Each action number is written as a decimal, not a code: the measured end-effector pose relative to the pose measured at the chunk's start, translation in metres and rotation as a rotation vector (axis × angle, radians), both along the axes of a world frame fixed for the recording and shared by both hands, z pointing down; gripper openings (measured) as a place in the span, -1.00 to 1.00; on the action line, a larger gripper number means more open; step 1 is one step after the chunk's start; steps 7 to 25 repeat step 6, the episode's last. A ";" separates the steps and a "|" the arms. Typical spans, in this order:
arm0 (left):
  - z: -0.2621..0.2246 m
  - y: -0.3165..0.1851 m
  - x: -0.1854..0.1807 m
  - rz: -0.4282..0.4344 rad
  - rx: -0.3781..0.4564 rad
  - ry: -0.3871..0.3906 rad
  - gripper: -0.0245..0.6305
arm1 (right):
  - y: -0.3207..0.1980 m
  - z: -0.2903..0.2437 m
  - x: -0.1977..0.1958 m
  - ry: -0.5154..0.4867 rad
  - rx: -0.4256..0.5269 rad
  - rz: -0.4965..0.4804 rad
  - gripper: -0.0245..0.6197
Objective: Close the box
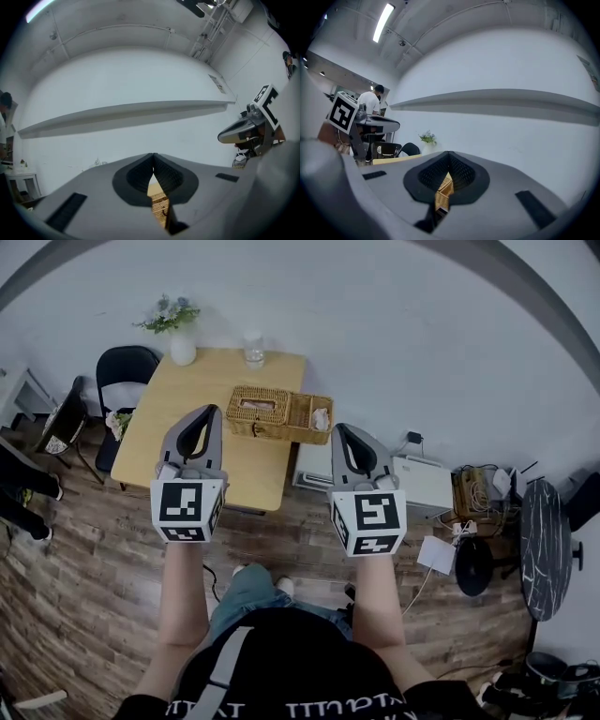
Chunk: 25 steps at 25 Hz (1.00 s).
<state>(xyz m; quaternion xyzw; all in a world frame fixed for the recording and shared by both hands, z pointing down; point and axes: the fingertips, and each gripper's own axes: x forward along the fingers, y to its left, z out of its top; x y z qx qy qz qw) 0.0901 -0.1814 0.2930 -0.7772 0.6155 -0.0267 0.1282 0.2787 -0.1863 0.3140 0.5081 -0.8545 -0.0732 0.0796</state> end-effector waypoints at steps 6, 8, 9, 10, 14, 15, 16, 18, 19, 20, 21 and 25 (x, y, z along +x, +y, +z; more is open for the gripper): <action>-0.003 0.002 -0.004 -0.004 0.003 -0.004 -0.89 | 0.002 -0.006 0.000 -0.016 0.018 0.001 -0.88; -0.003 0.002 -0.004 -0.004 0.003 -0.004 -0.89 | 0.002 -0.006 0.000 -0.016 0.018 0.001 -0.88; -0.003 0.002 -0.004 -0.004 0.003 -0.004 -0.89 | 0.002 -0.006 0.000 -0.016 0.018 0.001 -0.88; -0.003 0.002 -0.004 -0.004 0.003 -0.004 -0.89 | 0.002 -0.006 0.000 -0.016 0.018 0.001 -0.88; -0.003 0.002 -0.004 -0.004 0.003 -0.004 -0.89 | 0.002 -0.006 0.000 -0.016 0.018 0.001 -0.88; -0.003 0.002 -0.004 -0.004 0.003 -0.004 -0.89 | 0.002 -0.006 0.000 -0.016 0.018 0.001 -0.88; -0.003 0.002 -0.004 -0.004 0.003 -0.004 -0.89 | 0.002 -0.006 0.000 -0.016 0.018 0.001 -0.88; -0.003 0.002 -0.004 -0.004 0.003 -0.004 -0.89 | 0.002 -0.006 0.000 -0.016 0.018 0.001 -0.88; -0.003 0.002 -0.004 -0.004 0.003 -0.004 -0.89 | 0.002 -0.006 0.000 -0.016 0.018 0.001 -0.88; -0.003 0.002 -0.004 -0.004 0.003 -0.004 -0.89 | 0.002 -0.006 0.000 -0.016 0.018 0.001 -0.88; -0.003 0.002 -0.004 -0.004 0.003 -0.004 -0.89 | 0.002 -0.006 0.000 -0.016 0.018 0.001 -0.88; -0.003 0.002 -0.004 -0.004 0.003 -0.004 -0.89 | 0.002 -0.006 0.000 -0.016 0.018 0.001 -0.88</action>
